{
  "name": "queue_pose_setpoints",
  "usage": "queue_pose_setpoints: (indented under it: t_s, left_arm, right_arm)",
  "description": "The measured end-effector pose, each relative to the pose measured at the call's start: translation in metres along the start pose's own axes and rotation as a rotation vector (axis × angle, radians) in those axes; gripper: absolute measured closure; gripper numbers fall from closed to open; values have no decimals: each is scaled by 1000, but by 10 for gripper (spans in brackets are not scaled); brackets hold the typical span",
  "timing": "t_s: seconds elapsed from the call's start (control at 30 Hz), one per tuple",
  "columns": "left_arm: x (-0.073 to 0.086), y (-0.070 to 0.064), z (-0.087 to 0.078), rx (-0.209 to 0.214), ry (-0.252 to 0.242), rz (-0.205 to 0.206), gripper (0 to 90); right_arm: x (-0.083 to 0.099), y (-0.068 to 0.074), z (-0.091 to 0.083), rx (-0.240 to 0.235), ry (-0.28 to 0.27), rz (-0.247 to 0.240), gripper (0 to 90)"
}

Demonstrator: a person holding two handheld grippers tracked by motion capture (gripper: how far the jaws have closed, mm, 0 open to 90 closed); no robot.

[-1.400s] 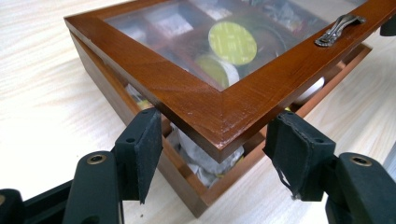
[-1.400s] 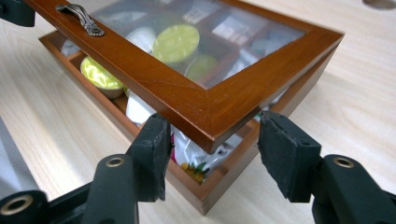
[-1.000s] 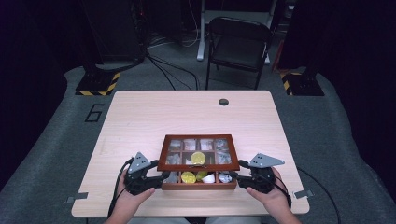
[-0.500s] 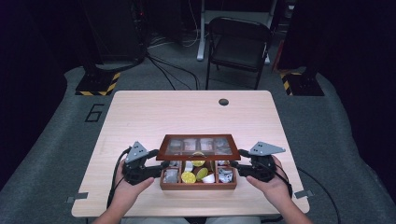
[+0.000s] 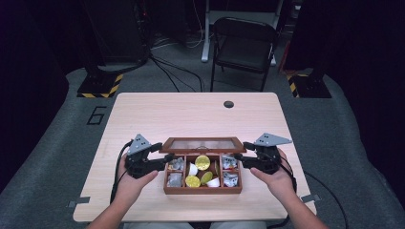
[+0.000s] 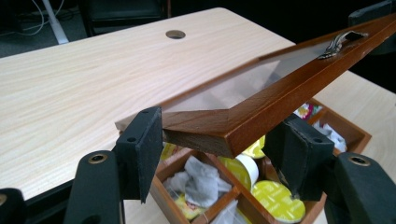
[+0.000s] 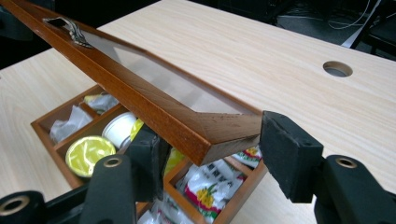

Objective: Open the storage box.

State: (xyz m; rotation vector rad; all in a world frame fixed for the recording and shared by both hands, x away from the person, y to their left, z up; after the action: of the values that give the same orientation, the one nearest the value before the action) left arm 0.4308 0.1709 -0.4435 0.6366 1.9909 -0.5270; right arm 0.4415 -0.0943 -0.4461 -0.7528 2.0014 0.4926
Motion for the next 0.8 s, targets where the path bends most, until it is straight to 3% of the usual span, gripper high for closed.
queue_pose_setpoints:
  t_s: [0.27,0.8]
  left_arm:
    - [-14,8,8,-22,-36,-15,372]
    - [-28,17,22,-44,-39,-11,361]
  right_arm:
    - [-13,-9,8,21,-14,9,429]
    - [-22,-25,24,44,-20,36,428]
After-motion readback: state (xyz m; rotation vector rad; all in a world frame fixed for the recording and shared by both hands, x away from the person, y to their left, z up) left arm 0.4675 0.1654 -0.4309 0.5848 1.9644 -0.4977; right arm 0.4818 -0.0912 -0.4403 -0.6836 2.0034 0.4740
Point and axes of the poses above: each handheld gripper's, and its own axes: z roughly forward along the jaws, x roughly out of its underside, y roughly to its left, the point moved 10 cm from there along z, roughly forward along the jaws, and after that the axes turned 1 degree about -z, right-handed, at the moved point
